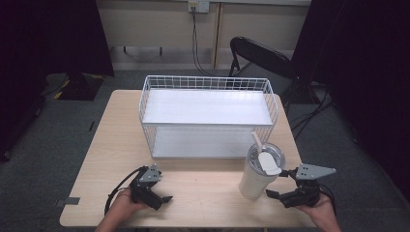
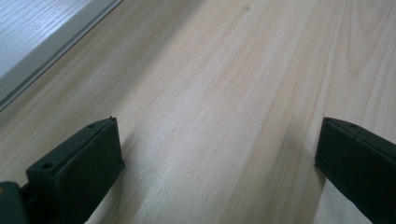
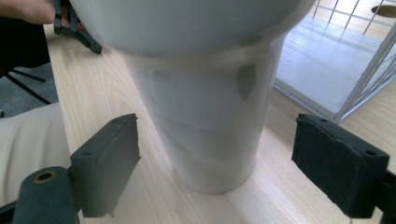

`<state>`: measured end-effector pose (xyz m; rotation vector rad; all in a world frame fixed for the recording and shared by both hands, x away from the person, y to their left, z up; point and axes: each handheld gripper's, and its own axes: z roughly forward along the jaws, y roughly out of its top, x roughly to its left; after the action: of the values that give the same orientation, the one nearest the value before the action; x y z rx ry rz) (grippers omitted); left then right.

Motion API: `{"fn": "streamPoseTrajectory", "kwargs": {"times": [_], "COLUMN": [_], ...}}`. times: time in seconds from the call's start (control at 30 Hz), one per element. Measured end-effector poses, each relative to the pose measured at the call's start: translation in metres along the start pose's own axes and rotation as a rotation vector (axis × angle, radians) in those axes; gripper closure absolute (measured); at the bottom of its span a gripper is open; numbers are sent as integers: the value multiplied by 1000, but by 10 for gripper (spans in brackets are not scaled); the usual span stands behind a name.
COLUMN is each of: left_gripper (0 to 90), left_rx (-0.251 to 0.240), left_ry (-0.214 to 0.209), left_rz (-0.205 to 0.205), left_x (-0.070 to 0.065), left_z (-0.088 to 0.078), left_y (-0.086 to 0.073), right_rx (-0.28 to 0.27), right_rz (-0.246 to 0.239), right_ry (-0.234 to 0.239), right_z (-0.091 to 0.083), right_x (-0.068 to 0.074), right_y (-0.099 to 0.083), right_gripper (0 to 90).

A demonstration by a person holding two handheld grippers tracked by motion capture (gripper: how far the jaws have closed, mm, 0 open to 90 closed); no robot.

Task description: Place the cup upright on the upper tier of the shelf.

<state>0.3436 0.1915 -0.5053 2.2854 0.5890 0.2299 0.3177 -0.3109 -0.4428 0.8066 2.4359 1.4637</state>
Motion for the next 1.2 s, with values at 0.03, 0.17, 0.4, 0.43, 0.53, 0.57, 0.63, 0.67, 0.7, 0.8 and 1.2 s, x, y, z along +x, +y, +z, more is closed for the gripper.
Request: {"fn": "streamPoseTrajectory", "kwargs": {"times": [0.03,0.17,0.4,0.43,0.53,0.57,0.63,0.67,0.7,0.8,1.2], "left_gripper": [1,1,1,1,1,1,1,1,1,1,1], "left_rx": [0,0,0,0,0,0,0,0,0,0,0], "left_ry": [0,0,0,0,0,0,0,0,0,0,0], "left_rz": [0,0,0,0,0,0,0,0,0,0,0], "left_x": [0,0,0,0,0,0,0,0,0,0,0], "left_z": [0,0,0,0,0,0,0,0,0,0,0], "left_y": [0,0,0,0,0,0,0,0,0,0,0], "right_rx": [-7,-13,-19,-22,-33,-32,-38,-42,-47,-49,-72], "right_rz": [5,3,4,3,-7,-7,-1,3,5,3,-6], "right_ry": [11,10,28,24,34,33,32,33,33,29,18], "right_z": [1,3,10,11,14,14,15,16,17,18,28], "right_x": [0,1,2,3,3,3,3,2,2,2,4], "right_y": [2,3,5,6,7,7,7,7,8,8,12], "right_gripper": [144,141,142,142,141,141,140,141,141,138,94]}}
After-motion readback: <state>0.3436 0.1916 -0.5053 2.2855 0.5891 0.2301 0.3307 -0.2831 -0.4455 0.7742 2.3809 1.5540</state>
